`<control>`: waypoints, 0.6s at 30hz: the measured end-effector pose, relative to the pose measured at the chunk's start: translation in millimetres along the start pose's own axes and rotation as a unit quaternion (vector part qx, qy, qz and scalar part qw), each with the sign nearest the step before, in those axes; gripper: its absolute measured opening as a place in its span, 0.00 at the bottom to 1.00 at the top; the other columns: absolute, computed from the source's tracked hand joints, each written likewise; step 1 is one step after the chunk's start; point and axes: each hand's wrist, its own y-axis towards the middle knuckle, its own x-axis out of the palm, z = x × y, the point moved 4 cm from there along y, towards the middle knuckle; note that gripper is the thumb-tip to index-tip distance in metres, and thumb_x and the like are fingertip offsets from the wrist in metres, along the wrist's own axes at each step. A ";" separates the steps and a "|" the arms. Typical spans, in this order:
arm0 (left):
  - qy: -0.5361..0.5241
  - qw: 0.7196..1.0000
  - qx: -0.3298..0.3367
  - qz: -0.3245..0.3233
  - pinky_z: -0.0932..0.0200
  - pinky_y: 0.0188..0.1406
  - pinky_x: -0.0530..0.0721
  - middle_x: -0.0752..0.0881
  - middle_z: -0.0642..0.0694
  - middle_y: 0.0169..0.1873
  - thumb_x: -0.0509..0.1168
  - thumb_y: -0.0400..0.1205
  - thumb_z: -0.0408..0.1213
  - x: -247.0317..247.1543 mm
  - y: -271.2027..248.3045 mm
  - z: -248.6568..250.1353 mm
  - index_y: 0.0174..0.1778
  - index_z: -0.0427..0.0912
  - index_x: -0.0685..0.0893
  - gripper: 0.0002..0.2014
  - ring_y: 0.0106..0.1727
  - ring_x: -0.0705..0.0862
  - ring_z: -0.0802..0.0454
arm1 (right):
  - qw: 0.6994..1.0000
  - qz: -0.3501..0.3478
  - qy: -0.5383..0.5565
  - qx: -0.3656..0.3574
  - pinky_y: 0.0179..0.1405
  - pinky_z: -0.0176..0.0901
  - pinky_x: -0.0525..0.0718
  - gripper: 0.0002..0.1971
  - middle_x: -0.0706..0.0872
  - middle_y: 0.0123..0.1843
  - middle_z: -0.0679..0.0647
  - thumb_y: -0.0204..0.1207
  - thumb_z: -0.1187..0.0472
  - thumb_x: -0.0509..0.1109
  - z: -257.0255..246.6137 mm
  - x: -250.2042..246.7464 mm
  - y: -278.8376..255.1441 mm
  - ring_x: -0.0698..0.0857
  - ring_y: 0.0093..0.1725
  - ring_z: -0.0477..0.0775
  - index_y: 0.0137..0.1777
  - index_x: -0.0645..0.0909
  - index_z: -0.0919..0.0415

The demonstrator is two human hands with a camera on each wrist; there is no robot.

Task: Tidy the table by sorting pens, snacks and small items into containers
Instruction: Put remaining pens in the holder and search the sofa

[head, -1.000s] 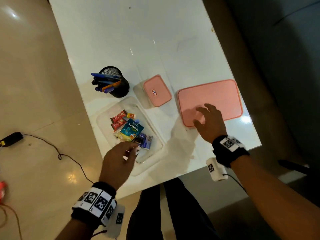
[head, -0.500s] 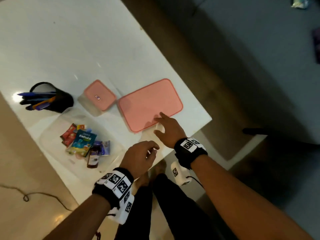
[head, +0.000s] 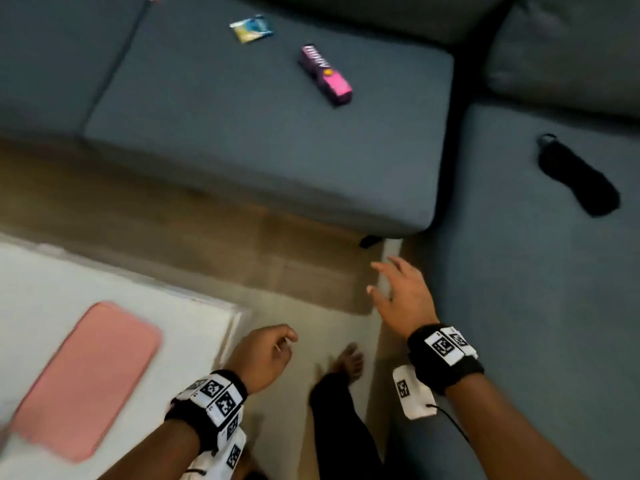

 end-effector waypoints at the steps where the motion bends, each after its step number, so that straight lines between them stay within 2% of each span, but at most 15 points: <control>1: 0.008 1.000 0.015 -0.002 0.60 0.45 0.84 0.87 0.59 0.37 0.64 0.76 0.43 2.6 22.4 24.9 0.46 0.61 0.82 0.07 0.37 0.84 0.62 | 0.999 0.035 0.011 0.030 0.77 0.57 0.70 0.25 0.71 0.80 0.59 0.77 0.52 0.72 28.8 -19.0 6.7 0.68 0.79 0.62 0.74 0.77 0.51; 4: 0.055 0.996 0.068 -0.029 0.59 0.48 0.83 0.86 0.59 0.39 0.64 0.77 0.42 21.5 97.0 117.7 0.52 0.55 0.85 0.10 0.41 0.85 0.60 | 0.985 0.100 0.032 0.139 0.78 0.58 0.68 0.27 0.67 0.82 0.60 0.75 0.53 0.74 124.8 -75.8 20.8 0.65 0.81 0.63 0.75 0.76 0.53; 8: 0.104 0.981 0.159 -0.033 0.52 0.59 0.81 0.86 0.50 0.52 0.65 0.72 0.46 52.3 178.9 227.1 0.59 0.47 0.85 0.20 0.54 0.85 0.49 | 0.962 0.062 0.030 0.264 0.80 0.66 0.63 0.36 0.54 0.88 0.54 0.75 0.46 0.72 231.1 -111.7 28.8 0.54 0.86 0.63 0.82 0.64 0.46; 11: 0.166 0.963 0.208 -0.040 0.50 0.69 0.76 0.82 0.45 0.63 0.71 0.70 0.47 79.4 237.3 297.4 0.69 0.47 0.80 0.29 0.65 0.81 0.42 | 0.966 0.002 0.028 0.258 0.80 0.72 0.56 0.46 0.41 0.89 0.47 0.70 0.38 0.73 273.7 -120.8 38.4 0.45 0.87 0.58 0.84 0.51 0.33; 13: 0.211 0.950 0.223 -0.052 0.51 0.77 0.68 0.75 0.42 0.73 0.78 0.68 0.47 96.2 274.3 341.9 0.76 0.46 0.73 0.40 0.74 0.73 0.40 | 0.970 -0.026 0.028 0.239 0.80 0.74 0.52 0.50 0.35 0.88 0.45 0.66 0.33 0.73 288.8 -125.6 45.9 0.41 0.87 0.56 0.83 0.45 0.29; 15: 0.255 0.942 0.208 -0.061 0.49 0.82 0.59 0.62 0.39 0.82 0.82 0.64 0.49 106.9 307.3 375.6 0.82 0.47 0.64 0.51 0.83 0.60 0.38 | 0.973 -0.037 0.035 0.225 0.80 0.75 0.51 0.51 0.33 0.87 0.44 0.65 0.32 0.74 296.7 -129.0 52.5 0.40 0.87 0.54 0.82 0.44 0.27; 17: 0.304 0.933 0.178 -0.079 0.41 0.83 0.57 0.49 0.42 0.85 0.84 0.60 0.51 117.8 336.1 399.7 0.85 0.51 0.56 0.60 0.85 0.49 0.36 | 0.973 -0.023 0.053 0.223 0.78 0.78 0.53 0.47 0.35 0.88 0.43 0.67 0.34 0.74 304.8 -138.9 61.8 0.42 0.87 0.52 0.82 0.48 0.28; 18: 0.334 0.924 0.162 -0.089 0.34 0.81 0.58 0.44 0.44 0.86 0.85 0.58 0.51 121.6 344.3 406.5 0.85 0.53 0.52 0.63 0.85 0.44 0.36 | 0.972 -0.001 0.059 0.227 0.77 0.78 0.57 0.44 0.38 0.88 0.43 0.69 0.37 0.73 309.1 -145.2 68.3 0.46 0.87 0.53 0.82 0.52 0.30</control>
